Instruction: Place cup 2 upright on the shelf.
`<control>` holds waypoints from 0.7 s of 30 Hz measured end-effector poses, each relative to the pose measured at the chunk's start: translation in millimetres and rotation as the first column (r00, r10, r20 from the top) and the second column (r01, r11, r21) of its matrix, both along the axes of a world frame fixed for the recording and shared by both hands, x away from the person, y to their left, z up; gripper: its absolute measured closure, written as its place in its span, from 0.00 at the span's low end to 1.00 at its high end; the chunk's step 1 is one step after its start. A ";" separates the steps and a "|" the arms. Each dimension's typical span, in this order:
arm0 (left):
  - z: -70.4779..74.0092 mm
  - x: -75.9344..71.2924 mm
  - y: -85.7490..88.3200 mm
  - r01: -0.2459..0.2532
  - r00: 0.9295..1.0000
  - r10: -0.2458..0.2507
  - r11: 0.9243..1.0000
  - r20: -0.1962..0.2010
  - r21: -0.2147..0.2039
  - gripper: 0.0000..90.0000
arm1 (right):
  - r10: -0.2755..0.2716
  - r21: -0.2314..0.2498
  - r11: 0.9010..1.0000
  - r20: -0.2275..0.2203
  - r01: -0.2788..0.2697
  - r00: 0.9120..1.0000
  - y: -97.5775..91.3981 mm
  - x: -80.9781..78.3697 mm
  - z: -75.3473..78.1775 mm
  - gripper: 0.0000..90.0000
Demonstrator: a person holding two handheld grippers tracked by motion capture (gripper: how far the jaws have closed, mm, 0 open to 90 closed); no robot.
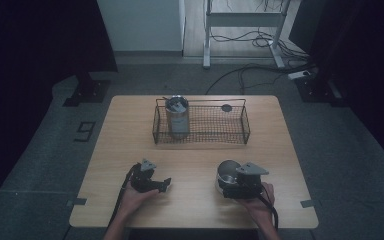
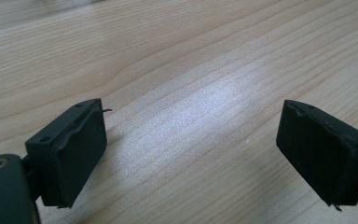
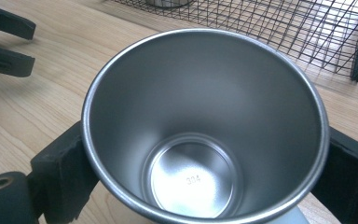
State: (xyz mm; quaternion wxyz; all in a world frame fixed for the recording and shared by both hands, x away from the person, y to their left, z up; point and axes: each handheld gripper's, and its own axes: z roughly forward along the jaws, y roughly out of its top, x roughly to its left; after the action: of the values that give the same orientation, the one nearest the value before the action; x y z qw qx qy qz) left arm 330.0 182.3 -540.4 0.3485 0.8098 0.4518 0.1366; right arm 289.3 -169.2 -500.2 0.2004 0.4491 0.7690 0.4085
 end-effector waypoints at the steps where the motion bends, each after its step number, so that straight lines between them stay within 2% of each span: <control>1: 0.2 -0.1 0.1 0.001 1.000 -0.001 1.000 0.000 -0.001 0.10 | 0.001 0.002 1.000 -0.001 -0.001 1.000 0.0 0.0 0.1 0.08; 9: 2.1 -0.7 1.2 0.001 1.000 -0.001 1.000 0.005 -0.004 0.10 | -0.014 0.019 1.000 0.000 0.014 1.000 -2.7 -0.1 2.5 0.08; 21: 4.0 -3.1 2.6 0.000 1.000 0.000 1.000 0.009 -0.015 0.10 | -0.056 0.076 0.996 0.029 0.053 0.998 -22.4 -1.0 19.1 0.08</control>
State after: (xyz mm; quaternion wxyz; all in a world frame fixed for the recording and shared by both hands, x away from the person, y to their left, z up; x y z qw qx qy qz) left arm 326.9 184.9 -536.4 0.3566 0.8065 0.4512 0.1369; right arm 288.3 -191.6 -481.1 0.2063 0.4707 0.7373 0.4384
